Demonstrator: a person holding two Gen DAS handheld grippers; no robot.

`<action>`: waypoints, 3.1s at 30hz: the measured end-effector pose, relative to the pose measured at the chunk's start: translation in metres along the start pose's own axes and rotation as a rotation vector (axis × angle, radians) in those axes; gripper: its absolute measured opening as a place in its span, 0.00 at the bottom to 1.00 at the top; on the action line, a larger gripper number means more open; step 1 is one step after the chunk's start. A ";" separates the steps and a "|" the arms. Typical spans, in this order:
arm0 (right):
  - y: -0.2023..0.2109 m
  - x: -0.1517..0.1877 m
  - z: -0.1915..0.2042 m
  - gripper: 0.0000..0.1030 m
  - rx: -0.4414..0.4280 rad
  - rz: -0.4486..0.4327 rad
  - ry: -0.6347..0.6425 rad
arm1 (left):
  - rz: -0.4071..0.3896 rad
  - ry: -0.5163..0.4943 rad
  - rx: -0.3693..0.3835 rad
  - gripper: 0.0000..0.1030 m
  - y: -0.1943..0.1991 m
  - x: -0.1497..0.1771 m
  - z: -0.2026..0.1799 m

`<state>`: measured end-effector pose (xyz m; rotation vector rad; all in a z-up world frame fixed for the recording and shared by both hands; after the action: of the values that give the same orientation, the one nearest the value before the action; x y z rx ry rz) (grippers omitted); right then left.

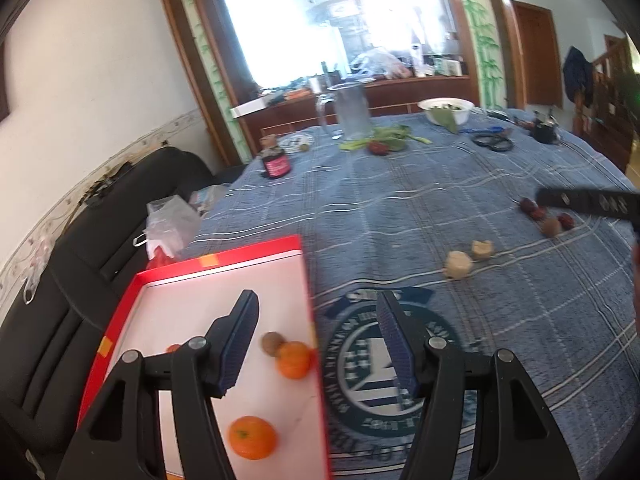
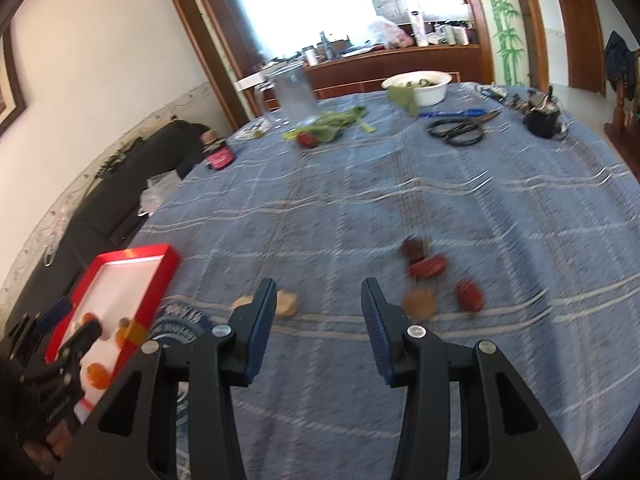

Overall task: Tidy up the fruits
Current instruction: 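Move both open grippers from the tray back toward the dates and cookies, then grasp a red date with the right gripper, then grasp a round beige cookie with the left gripper while the right gripper holds the date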

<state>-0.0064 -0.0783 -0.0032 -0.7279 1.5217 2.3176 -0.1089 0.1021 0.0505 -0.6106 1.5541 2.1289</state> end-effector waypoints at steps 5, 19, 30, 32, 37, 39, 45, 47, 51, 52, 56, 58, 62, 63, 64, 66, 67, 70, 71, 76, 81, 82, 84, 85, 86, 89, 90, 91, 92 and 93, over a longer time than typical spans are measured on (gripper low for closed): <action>-0.001 -0.027 -0.021 0.44 0.046 -0.023 -0.013 | 0.010 -0.050 0.024 0.60 0.002 -0.006 -0.025; -0.016 -0.025 -0.073 0.44 0.140 0.041 -0.071 | 0.079 -0.119 0.031 0.60 -0.027 -0.033 -0.083; -0.004 -0.025 -0.099 0.44 0.024 0.072 -0.151 | 0.113 -0.131 0.023 0.60 -0.037 -0.036 -0.089; -0.008 -0.023 -0.096 0.44 -0.012 0.096 -0.145 | 0.111 -0.142 0.041 0.60 -0.037 -0.037 -0.094; -0.013 -0.021 -0.097 0.39 -0.046 0.120 -0.159 | 0.112 -0.161 0.066 0.60 -0.037 -0.035 -0.099; -0.017 -0.018 -0.100 0.35 -0.032 0.142 -0.166 | 0.114 -0.163 0.080 0.60 -0.036 -0.034 -0.100; -0.029 -0.011 -0.100 0.27 0.014 0.214 -0.136 | 0.108 -0.149 0.091 0.60 -0.036 -0.036 -0.093; -0.034 -0.008 -0.102 0.27 0.034 0.247 -0.135 | 0.107 -0.135 0.087 0.60 -0.039 -0.038 -0.087; -0.036 -0.006 -0.097 0.24 0.087 0.255 -0.085 | 0.130 -0.112 0.074 0.60 -0.049 -0.037 -0.071; -0.037 -0.006 -0.096 0.22 0.103 0.255 -0.073 | 0.134 -0.107 0.068 0.60 -0.051 -0.036 -0.067; -0.037 -0.004 -0.094 0.19 0.149 0.254 -0.043 | 0.176 -0.076 0.063 0.60 -0.063 -0.032 -0.056; -0.037 -0.005 -0.094 0.19 0.163 0.252 -0.036 | 0.183 -0.085 0.081 0.60 -0.064 -0.032 -0.061; -0.027 -0.011 -0.102 0.19 0.140 0.201 -0.093 | 0.202 -0.115 0.167 0.60 -0.066 -0.034 -0.081; -0.022 -0.013 -0.105 0.19 0.118 0.174 -0.116 | 0.212 -0.116 0.178 0.60 -0.069 -0.035 -0.084; -0.018 -0.015 -0.108 0.19 0.100 0.154 -0.134 | 0.220 -0.120 0.177 0.60 -0.072 -0.036 -0.087; -0.013 -0.018 -0.112 0.19 0.091 0.123 -0.162 | 0.231 -0.133 0.174 0.60 -0.079 -0.037 -0.096; -0.010 -0.020 -0.115 0.19 0.091 0.105 -0.181 | 0.240 -0.137 0.181 0.60 -0.082 -0.038 -0.098; -0.001 -0.023 -0.125 0.19 0.059 0.057 -0.250 | 0.264 -0.140 0.217 0.60 -0.089 -0.038 -0.106; 0.001 -0.023 -0.128 0.19 0.049 0.048 -0.269 | 0.270 -0.141 0.222 0.59 -0.092 -0.038 -0.108; 0.002 -0.025 -0.126 0.19 0.040 0.039 -0.279 | 0.276 -0.120 0.259 0.44 -0.098 -0.044 -0.111; 0.000 -0.024 -0.125 0.19 0.039 0.047 -0.277 | 0.274 -0.103 0.319 0.25 -0.098 -0.045 -0.115; 0.000 -0.024 -0.125 0.19 0.038 0.046 -0.280 | 0.270 -0.102 0.318 0.25 -0.097 -0.045 -0.115; -0.001 -0.024 -0.125 0.19 0.037 0.049 -0.279 | 0.269 -0.092 0.330 0.25 -0.096 -0.043 -0.114; -0.001 -0.023 -0.125 0.19 0.038 0.050 -0.278 | 0.270 -0.085 0.336 0.25 -0.094 -0.042 -0.113; -0.002 -0.023 -0.124 0.19 0.039 0.051 -0.278 | 0.268 -0.077 0.339 0.25 -0.093 -0.042 -0.111; -0.002 -0.023 -0.124 0.19 0.042 0.051 -0.278 | 0.252 -0.052 0.325 0.25 -0.084 -0.040 -0.102; -0.002 -0.024 -0.124 0.19 0.041 0.048 -0.278 | 0.244 -0.041 0.324 0.25 -0.079 -0.039 -0.099; -0.002 -0.024 -0.124 0.19 0.040 0.044 -0.275 | 0.234 -0.032 0.325 0.25 -0.075 -0.039 -0.096; -0.002 -0.024 -0.123 0.19 0.043 0.041 -0.272 | 0.222 -0.026 0.324 0.25 -0.070 -0.039 -0.094; -0.001 -0.024 -0.123 0.19 0.049 0.038 -0.268 | 0.209 -0.021 0.320 0.25 -0.064 -0.038 -0.091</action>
<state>0.0463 -0.1886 -0.0305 -0.3605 1.4752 2.2858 -0.0322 0.0295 -0.0015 -0.3280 1.9661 1.9564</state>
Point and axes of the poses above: each gripper's, at about its wrist camera, not at the fingertips, and y roughly against the way its jaws point, z to its left, x to its underside, the point moved 6 cm from there along -y, roughly the way its jaws point, and after that the axes turned 15 degrees about z, right-handed, at the moved point
